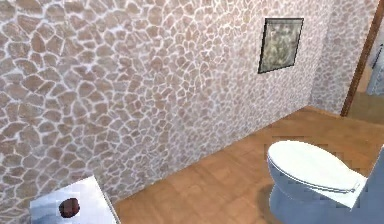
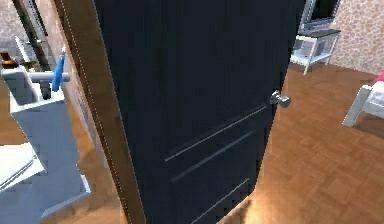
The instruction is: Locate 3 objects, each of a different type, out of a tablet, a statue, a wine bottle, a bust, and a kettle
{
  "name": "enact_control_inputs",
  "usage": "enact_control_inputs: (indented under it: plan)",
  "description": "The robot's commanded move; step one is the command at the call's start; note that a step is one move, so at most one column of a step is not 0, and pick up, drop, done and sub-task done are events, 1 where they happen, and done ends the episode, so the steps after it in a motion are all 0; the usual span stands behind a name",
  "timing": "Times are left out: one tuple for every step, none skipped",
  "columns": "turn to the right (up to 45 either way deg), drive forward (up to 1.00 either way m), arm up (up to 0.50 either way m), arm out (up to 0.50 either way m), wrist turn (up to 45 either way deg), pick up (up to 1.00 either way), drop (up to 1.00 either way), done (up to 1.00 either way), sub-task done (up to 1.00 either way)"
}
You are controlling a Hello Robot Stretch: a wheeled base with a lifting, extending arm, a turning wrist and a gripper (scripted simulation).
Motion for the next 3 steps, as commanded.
enact_control_inputs:
  plan:
    - [6.0,0.00,0.00,0.00,0.0,0.00,0.00,0.00,0.00]
    - [0.0,1.00,0.00,0.00,0.0,0.00,0.00,0.00,0.00]
    - [12.0,0.00,0.00,0.00,0.0,0.00,0.00,0.00,0.00]
